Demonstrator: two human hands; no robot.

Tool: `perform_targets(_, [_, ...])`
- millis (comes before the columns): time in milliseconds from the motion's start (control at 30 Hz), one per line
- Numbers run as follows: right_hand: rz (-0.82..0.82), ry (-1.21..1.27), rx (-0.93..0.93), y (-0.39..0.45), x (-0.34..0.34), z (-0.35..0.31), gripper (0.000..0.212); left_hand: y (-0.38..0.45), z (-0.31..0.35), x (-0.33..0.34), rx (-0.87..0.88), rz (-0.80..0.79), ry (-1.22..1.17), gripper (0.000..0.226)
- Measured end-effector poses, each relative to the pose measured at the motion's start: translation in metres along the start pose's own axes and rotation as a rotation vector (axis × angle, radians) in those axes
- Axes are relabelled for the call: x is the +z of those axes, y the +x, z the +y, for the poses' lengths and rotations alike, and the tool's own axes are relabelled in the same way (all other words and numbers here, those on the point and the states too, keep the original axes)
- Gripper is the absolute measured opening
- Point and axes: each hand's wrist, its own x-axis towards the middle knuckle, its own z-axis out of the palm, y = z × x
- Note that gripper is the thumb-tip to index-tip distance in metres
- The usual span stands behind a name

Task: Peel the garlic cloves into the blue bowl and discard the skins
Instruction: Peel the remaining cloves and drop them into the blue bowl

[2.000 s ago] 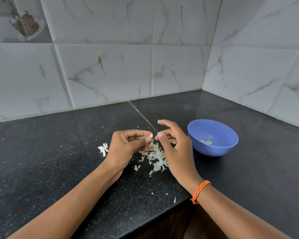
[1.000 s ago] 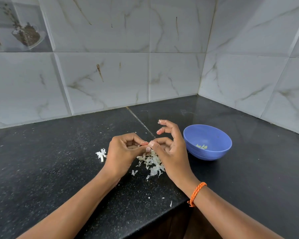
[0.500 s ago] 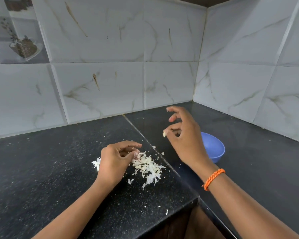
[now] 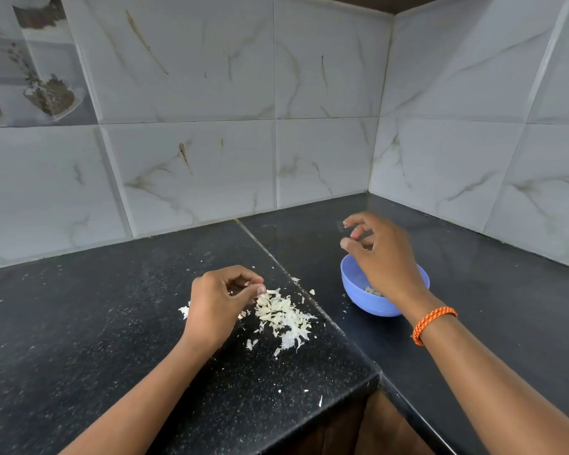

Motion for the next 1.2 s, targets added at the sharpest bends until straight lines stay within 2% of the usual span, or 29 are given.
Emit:
perform_targets(67, [-0.013,0.072,-0.077,-0.007,0.006,-0.014,0.005,0.001,-0.002,0.0,-0.004,0.012,-0.034,0.008])
perform_targets(167, [-0.132,0.09,-0.164,-0.025,0.023,-0.028,0.014,0.002,-0.005,-0.002,-0.012,-0.011,-0.049,0.011])
perform_targets(233, [-0.261,0.031,-0.214,-0.039,0.04,-0.028,0.01,0.003,-0.007,-0.004,0.017,-0.036,-0.006,0.021])
perform_targets(333, [-0.426,-0.069,-0.25,-0.056,0.064,-0.018,0.029,0.004,-0.007,-0.005,0.058,-0.062,0.06,0.033])
perform_targets(400, [-0.447,-0.062,-0.24,-0.062,0.072,-0.012,0.029,0.005,-0.008,-0.006,0.054,-0.067,0.068,0.032])
perform_targets(533, [-0.403,-0.132,-0.224,-0.063,0.08,-0.008,0.021,0.007,-0.014,-0.006,0.065,-0.063,0.076,0.017])
perform_targets(667, [-0.542,-0.234,-0.196,-0.067,0.079,-0.012,0.045,0.007,-0.017,-0.002,0.089,-0.164,0.179,0.039])
perform_targets(733, [-0.589,-0.265,-0.239,-0.07,0.082,-0.013,0.05,0.007,-0.019,0.0,0.106,-0.191,0.231,0.04])
perform_targets(967, [-0.519,-0.251,-0.263,-0.07,0.088,-0.009,0.029,0.004,-0.018,-0.004,0.172,-0.293,0.41,0.038])
perform_targets(1067, [-0.494,-0.235,-0.238,-0.068,0.088,-0.007,0.021,0.003,-0.021,-0.004,0.141,-0.294,0.494,0.021])
perform_targets(1200, [-0.464,-0.202,-0.232,-0.068,0.087,-0.004,0.013,0.002,-0.023,-0.001,0.147,-0.254,0.537,0.008])
